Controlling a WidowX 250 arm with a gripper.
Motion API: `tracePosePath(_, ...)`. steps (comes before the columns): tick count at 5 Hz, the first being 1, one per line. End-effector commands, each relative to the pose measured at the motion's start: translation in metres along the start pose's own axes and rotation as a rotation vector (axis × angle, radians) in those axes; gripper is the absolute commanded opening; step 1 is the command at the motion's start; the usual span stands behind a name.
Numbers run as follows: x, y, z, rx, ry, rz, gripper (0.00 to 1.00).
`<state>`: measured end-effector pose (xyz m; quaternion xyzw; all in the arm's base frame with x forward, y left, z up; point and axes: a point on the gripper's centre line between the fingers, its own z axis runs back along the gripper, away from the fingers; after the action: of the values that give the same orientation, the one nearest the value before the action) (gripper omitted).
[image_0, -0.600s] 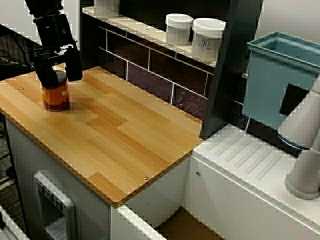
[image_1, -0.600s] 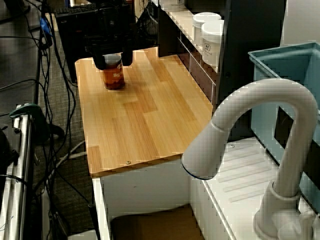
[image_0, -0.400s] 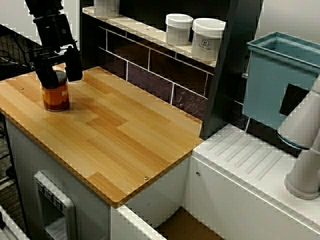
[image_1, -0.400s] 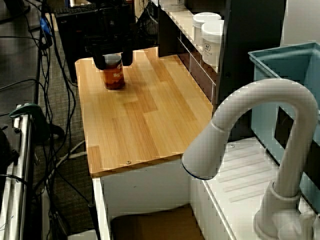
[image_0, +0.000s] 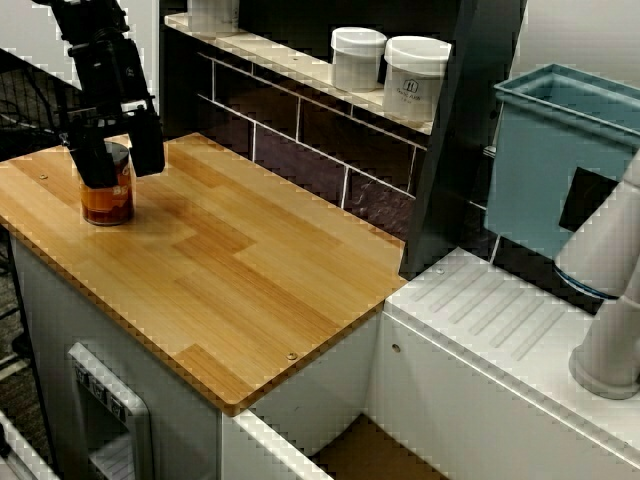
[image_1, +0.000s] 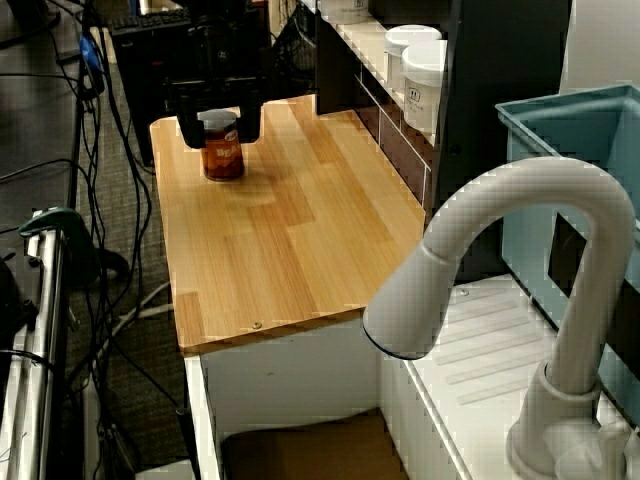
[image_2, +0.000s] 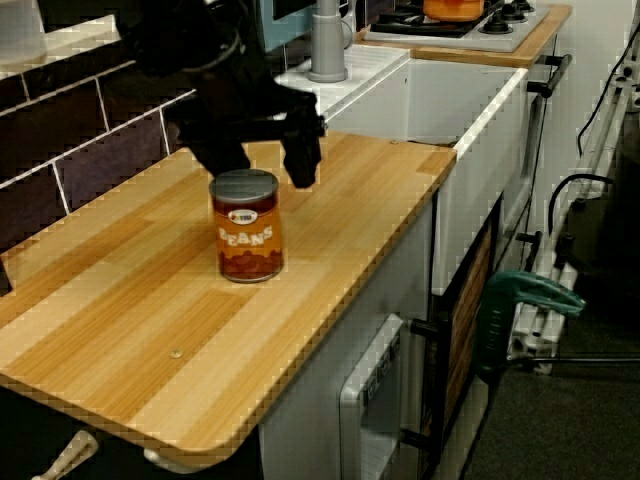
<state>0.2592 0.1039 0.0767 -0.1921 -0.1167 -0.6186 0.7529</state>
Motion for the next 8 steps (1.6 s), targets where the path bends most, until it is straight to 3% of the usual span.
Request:
tracePosePath(1, 0.023, -0.012, 0.06, 0.089, -0.043, 0.041, 1.0)
tracePosePath(2, 0.012, -0.012, 0.075, 0.161, -0.015, 0.105, 1.0)
tracePosePath(3, -0.022, -0.008, 0.1, 0.283, 0.047, 0.291, 1.0)
tracePosePath(4, -0.053, -0.007, 0.116, 0.303, 0.028, 0.373, 1.0)
tracePosePath(5, -0.084, -0.008, 0.118, 0.3, 0.024, 0.34, 1.0)
tracePosePath(6, -0.085, -0.016, 0.11, 0.284, 0.041, 0.431, 1.0)
tracePosePath(7, -0.078, -0.024, 0.103, 0.353, 0.072, 0.546, 1.0)
tracePosePath(8, -0.078, -0.026, 0.096, 0.397, 0.112, 0.779, 1.0)
